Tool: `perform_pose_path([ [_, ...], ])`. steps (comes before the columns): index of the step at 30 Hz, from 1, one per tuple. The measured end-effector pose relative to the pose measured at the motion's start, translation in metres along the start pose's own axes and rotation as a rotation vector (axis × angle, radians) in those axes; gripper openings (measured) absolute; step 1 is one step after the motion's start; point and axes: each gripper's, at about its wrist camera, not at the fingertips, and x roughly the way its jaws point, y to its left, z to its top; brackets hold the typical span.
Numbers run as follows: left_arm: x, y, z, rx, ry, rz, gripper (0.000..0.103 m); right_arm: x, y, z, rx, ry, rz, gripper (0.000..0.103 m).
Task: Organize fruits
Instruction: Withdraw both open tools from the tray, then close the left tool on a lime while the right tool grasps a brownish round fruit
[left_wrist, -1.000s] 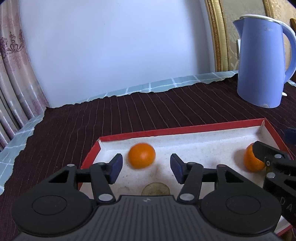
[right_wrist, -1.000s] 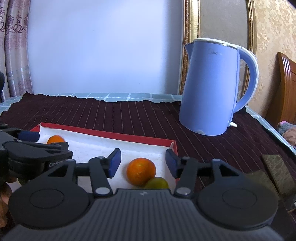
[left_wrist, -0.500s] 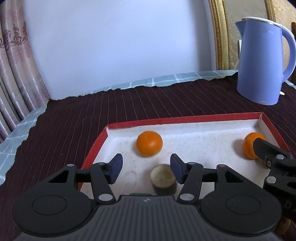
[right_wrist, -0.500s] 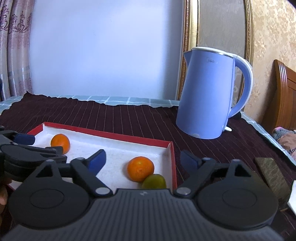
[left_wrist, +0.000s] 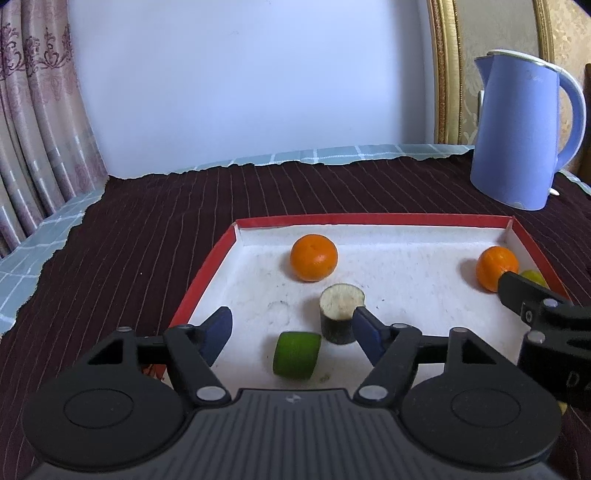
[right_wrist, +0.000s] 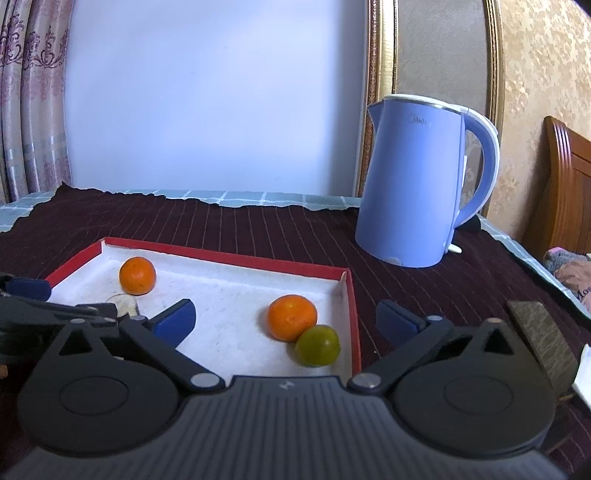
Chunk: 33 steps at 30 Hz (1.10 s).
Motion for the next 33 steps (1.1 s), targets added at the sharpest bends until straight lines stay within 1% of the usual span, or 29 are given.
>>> perform_pose_path([
  [5, -0.006, 0.004, -0.005, -0.015, 0.004, -0.015, 0.072, -0.005, -0.002, -0.005, 0.022, 0.009, 0.009, 0.103],
  [8, -0.007, 0.007, -0.008, -0.026, 0.011, -0.019, 0.073, -0.009, 0.000, -0.010, 0.013, 0.021, 0.012, 0.103],
  [10, -0.009, 0.009, -0.011, -0.031, 0.012, -0.017, 0.079, -0.011, 0.001, -0.015, 0.005, 0.027, 0.007, 0.103],
  [12, -0.011, 0.010, -0.014, -0.037, 0.010, -0.010, 0.080, -0.014, 0.001, -0.019, 0.005, 0.036, 0.005, 0.103],
  [21, -0.019, 0.018, -0.026, -0.069, 0.017, -0.024, 0.080, -0.029, -0.009, -0.033, 0.078, 0.048, 0.058, 0.103],
  [33, -0.033, 0.029, -0.040, -0.095, -0.001, -0.037, 0.081, -0.046, -0.016, -0.055, 0.084, 0.052, 0.060, 0.103],
])
